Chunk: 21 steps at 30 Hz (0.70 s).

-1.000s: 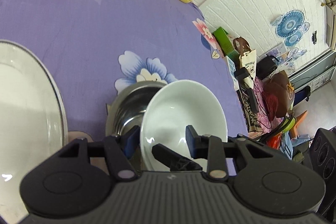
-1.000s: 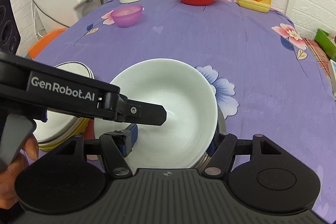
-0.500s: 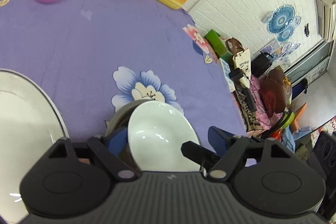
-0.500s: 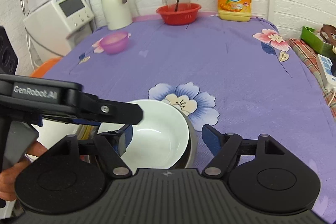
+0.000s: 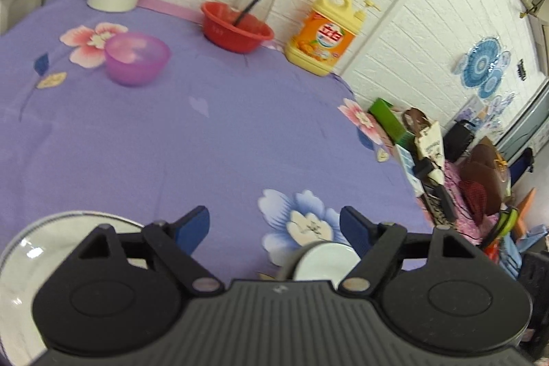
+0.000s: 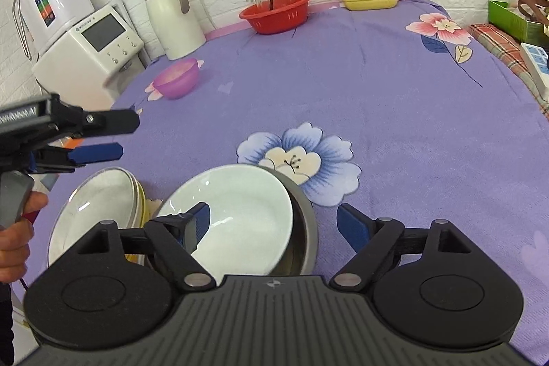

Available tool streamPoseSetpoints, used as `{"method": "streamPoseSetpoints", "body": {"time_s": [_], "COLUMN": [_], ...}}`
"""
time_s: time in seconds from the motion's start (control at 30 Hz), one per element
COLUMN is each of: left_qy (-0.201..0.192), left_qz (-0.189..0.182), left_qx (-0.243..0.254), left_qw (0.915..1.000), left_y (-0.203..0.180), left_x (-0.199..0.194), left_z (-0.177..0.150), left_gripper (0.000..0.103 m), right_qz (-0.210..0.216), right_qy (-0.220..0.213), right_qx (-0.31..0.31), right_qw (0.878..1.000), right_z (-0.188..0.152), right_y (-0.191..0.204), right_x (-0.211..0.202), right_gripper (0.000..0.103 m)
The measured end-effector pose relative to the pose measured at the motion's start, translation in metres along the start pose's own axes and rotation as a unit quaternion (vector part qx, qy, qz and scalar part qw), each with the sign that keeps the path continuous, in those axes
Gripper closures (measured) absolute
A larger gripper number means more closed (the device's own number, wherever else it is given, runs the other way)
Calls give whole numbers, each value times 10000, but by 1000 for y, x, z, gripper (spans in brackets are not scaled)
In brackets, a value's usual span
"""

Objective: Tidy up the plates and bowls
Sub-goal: 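Move the right tool to the pink bowl and grasp its rim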

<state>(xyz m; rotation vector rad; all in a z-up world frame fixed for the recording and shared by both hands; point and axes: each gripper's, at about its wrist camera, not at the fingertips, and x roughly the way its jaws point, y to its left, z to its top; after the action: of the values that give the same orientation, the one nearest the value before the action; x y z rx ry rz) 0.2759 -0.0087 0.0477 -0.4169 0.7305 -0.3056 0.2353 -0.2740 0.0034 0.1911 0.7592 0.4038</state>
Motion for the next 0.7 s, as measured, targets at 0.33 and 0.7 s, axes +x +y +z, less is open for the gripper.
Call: {"method": "streamPoseSetpoints", "body": {"time_s": [0.33,0.7], "left_qy": [-110,-270], "left_qz": [370,640], "left_qx": [-95,-358], "left_qw": [9992,9969], "left_y": [45,108], "left_x": [2,11], "left_z": [22,54], "left_gripper": [24,24], "right_qz": [174,309], "right_qy": [80,401], "right_qx": [-253,300], "right_qw": [9995,9983], "right_z": [29,69], "right_y": [25,42], "right_x": [31,93], "right_gripper": [0,0]}}
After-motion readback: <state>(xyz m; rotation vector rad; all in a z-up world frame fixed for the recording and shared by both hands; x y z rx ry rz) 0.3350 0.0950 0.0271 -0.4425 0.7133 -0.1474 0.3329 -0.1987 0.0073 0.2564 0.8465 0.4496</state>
